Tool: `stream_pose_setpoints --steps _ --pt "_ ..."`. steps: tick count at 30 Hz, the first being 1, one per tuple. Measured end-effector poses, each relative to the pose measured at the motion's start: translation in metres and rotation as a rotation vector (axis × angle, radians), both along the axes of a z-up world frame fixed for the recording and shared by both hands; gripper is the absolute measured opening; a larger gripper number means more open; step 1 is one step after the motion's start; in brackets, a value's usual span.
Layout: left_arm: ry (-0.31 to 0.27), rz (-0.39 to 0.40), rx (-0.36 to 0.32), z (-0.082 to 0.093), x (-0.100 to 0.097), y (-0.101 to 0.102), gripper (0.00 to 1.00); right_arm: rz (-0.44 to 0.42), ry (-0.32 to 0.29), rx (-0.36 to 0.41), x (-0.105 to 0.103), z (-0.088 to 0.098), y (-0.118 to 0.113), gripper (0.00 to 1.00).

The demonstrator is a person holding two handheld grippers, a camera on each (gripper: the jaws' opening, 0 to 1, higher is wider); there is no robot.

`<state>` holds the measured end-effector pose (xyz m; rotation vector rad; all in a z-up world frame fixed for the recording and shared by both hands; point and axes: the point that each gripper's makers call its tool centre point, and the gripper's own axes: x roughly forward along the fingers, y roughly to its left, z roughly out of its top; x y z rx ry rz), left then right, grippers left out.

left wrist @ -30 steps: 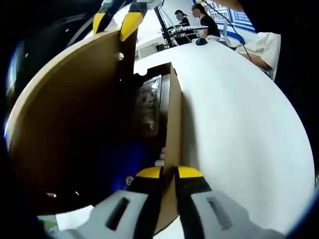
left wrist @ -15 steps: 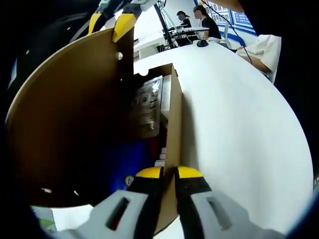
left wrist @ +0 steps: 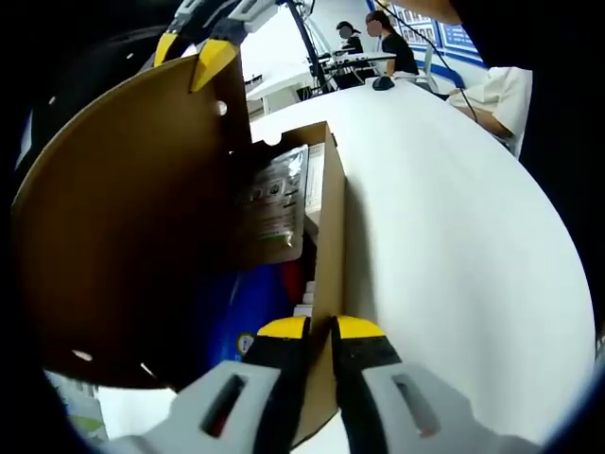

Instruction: Operate the shoe box by opening the lid, removing the specified soft item, and placing it in the target area until the item is outside and the box remains undamaged.

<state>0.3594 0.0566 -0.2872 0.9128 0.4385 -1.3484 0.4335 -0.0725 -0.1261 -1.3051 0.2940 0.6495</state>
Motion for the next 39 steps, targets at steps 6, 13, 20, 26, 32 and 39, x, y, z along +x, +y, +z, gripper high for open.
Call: stream_pose_setpoints --steps 6,13,20,26,32,39 --pt "-0.002 0.0 -0.005 0.0 0.0 0.0 0.09 -0.015 -0.039 -0.013 0.014 0.002 -0.001 0.23" --pt "-0.003 -0.005 -0.007 0.0 -0.001 0.0 0.09 -0.03 -0.097 -0.021 0.029 0.005 -0.002 0.21" --pt "-0.006 -0.005 -0.007 0.0 -0.001 0.0 0.09 -0.046 -0.109 -0.004 0.037 0.005 -0.002 0.2" --pt "-0.004 -0.005 -0.009 0.0 0.0 0.0 0.09 -0.033 -0.168 -0.027 0.031 0.005 -0.002 0.21" --pt "-0.006 -0.01 -0.009 0.001 0.0 0.0 0.09 -0.014 -0.239 -0.086 0.023 0.01 0.002 0.23" --pt "-0.005 -0.012 -0.009 0.0 -0.001 0.0 0.09 -0.004 -0.266 -0.102 0.016 0.011 0.003 0.27"
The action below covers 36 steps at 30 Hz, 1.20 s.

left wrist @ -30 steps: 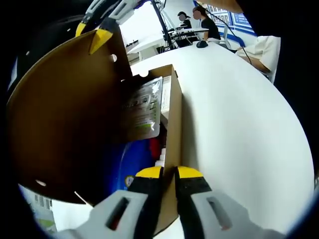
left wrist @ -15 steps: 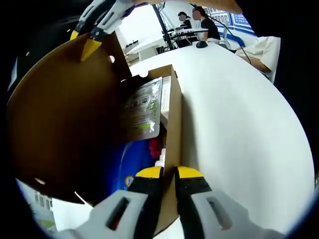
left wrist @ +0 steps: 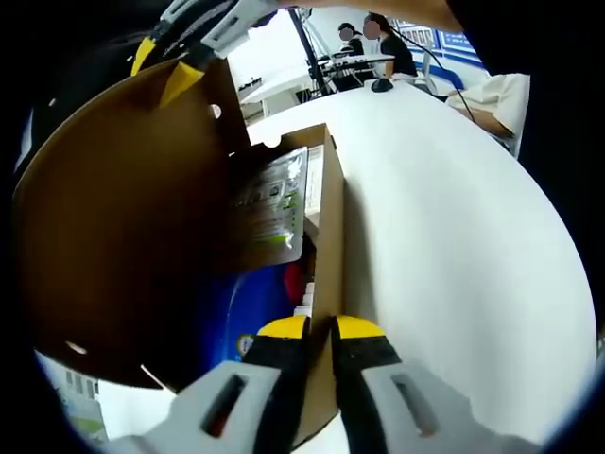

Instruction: Operate the shoe box by opening the lid, removing the specified soft item, and placing it in the target area until the item is outside and the box remains undamaged.

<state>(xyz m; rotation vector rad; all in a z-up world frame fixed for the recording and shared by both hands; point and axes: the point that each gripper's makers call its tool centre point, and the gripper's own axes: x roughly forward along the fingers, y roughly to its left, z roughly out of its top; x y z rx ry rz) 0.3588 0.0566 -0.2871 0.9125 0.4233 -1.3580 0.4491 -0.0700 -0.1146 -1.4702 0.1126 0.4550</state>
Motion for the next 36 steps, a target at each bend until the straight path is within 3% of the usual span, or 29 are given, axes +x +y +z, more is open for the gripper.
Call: stream_pose_setpoints --steps 5,12,18,31,36 --pt "0.001 0.002 0.001 0.0 0.0 0.0 0.09 0.02 -0.036 -0.015 -0.003 -0.001 0.001 0.26" --pt "0.004 0.005 0.0 0.0 0.0 0.0 0.09 0.017 -0.03 0.006 0.001 -0.002 0.0 0.23" --pt "0.004 0.002 0.0 0.0 0.0 0.0 0.09 0.033 -0.078 -0.002 -0.004 0.0 0.003 0.27" --pt "0.004 0.003 0.0 0.0 0.001 0.0 0.09 0.049 -0.065 -0.036 -0.01 -0.013 0.004 0.31" --pt "0.006 0.003 -0.002 0.0 0.001 -0.001 0.09 0.051 -0.077 -0.026 -0.009 -0.004 0.004 0.3"
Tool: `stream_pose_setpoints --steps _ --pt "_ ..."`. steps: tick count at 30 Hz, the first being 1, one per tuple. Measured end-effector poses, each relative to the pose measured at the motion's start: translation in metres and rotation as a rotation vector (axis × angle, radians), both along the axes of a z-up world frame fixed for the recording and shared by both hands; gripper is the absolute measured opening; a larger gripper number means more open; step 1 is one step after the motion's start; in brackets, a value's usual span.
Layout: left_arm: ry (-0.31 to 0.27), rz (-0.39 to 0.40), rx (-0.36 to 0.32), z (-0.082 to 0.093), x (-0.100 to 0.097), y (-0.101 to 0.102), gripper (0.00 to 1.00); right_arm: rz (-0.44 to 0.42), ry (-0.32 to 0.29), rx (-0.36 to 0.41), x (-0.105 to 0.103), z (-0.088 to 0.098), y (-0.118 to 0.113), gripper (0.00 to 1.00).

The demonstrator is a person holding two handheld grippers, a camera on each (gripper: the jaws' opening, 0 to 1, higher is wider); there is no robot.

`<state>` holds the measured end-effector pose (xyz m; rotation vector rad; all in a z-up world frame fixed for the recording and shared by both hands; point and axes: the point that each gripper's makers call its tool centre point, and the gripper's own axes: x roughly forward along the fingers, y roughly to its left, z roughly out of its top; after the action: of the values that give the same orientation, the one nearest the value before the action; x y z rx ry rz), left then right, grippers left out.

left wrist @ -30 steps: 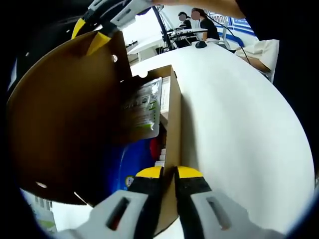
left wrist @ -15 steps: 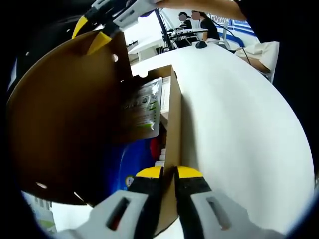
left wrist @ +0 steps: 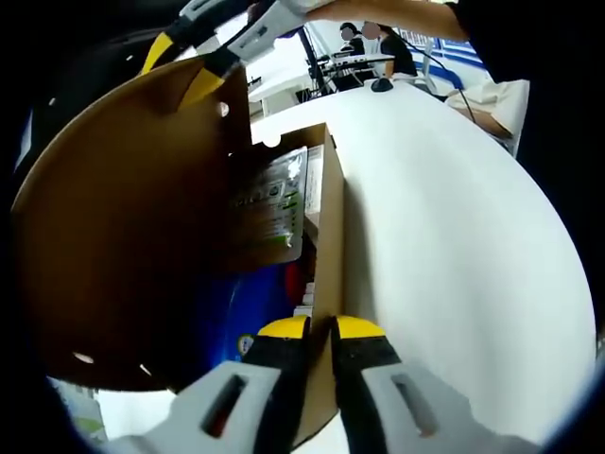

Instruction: Operate the shoe box by opening the lid, removing the specified soft item, and placing it in the target area until the item is outside and the box remains undamaged.

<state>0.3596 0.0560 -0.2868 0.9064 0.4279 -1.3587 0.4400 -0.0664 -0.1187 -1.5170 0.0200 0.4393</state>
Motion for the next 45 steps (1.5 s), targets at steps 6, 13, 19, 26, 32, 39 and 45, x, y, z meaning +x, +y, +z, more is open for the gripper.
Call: stream_pose_setpoints --steps 6,13,19,26,32,39,45 --pt "-0.001 0.0 0.001 0.0 -0.001 0.0 0.09 -0.012 -0.042 0.004 0.01 0.011 -0.002 0.3" --pt "-0.001 0.001 0.001 0.0 -0.001 0.0 0.09 -0.016 -0.108 -0.029 0.019 0.021 -0.004 0.31" --pt "-0.001 0.002 0.001 0.0 -0.001 0.001 0.09 -0.035 -0.108 -0.001 0.035 0.027 -0.007 0.27" --pt "-0.003 0.001 0.001 0.0 -0.001 0.001 0.09 -0.038 -0.119 -0.008 0.041 0.026 -0.007 0.2" --pt "0.001 0.002 -0.002 0.0 -0.002 0.001 0.08 -0.037 -0.119 0.011 0.043 0.028 -0.007 0.21" --pt "-0.002 0.001 -0.001 0.0 -0.002 0.001 0.08 -0.033 -0.114 -0.005 0.043 0.024 -0.007 0.16" --pt "-0.001 0.001 -0.001 0.0 -0.002 0.001 0.08 -0.03 -0.117 -0.011 0.044 0.024 -0.007 0.14"
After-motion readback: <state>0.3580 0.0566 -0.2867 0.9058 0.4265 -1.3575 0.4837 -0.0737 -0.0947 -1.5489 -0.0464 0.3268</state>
